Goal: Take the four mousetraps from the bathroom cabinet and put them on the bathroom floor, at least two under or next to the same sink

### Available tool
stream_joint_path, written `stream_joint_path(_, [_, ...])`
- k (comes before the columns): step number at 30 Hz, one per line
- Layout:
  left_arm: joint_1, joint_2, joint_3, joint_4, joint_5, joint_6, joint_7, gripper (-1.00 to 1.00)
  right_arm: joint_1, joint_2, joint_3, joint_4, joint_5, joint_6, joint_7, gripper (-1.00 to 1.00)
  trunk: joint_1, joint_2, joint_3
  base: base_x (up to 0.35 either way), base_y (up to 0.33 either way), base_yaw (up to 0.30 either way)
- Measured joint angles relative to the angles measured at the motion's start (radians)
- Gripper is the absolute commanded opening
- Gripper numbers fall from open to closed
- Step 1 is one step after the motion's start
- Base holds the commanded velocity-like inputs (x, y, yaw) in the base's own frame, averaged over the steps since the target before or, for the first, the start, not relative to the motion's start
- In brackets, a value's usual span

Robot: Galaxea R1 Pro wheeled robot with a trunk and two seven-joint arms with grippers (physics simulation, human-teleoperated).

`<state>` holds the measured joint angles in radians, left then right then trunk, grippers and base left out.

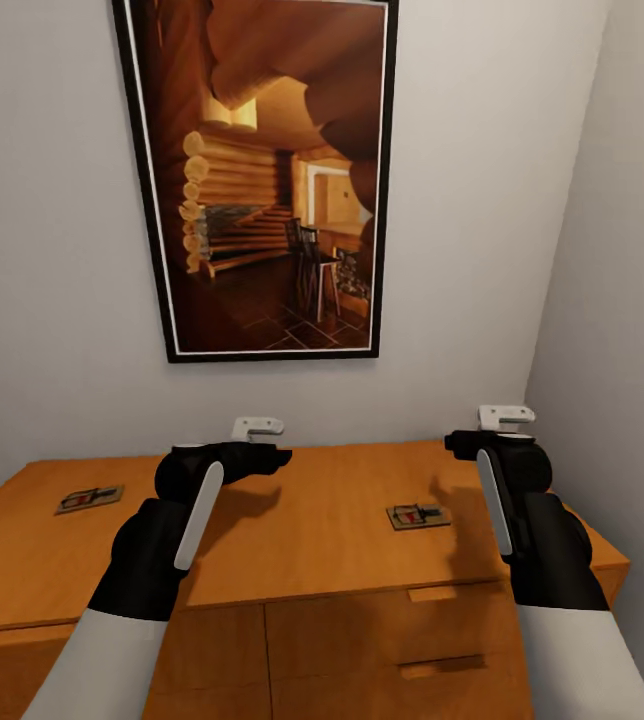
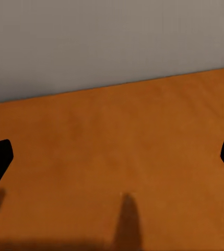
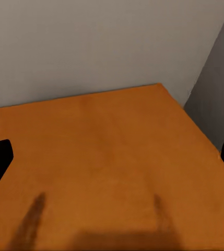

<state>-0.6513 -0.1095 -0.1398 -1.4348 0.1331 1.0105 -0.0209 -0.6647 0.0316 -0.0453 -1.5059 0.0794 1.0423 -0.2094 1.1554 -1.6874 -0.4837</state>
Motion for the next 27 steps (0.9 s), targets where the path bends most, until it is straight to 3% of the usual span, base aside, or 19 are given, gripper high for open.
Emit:
stream_joint_path(3, [0.000,0.000,0.000,0.000,-0.004,0.000,-0.060,1.00,0.000,0.000,0.000,-0.001,0.000,0.000,0.000,1.00,0.000,0.000,0.000,0.000,0.000,-0.106])
stream_joint_path(17, [0.000,-0.001,-0.007,0.000,-0.004,0.002,-0.064,1.00,0.000,0.000,0.001,-0.003,0.000,0.000,-0.001,1.00,0.000,0.000,0.000,0.000,0.000,-0.030])
stream_joint_path(27, [0.000,0.000,-0.058,0.000,-0.005,0.003,-0.064,1.00,0.000,0.001,0.008,-0.003,-0.002,0.000,0.000,1.00,0.000,0.000,0.000,0.000,0.000,-0.114])
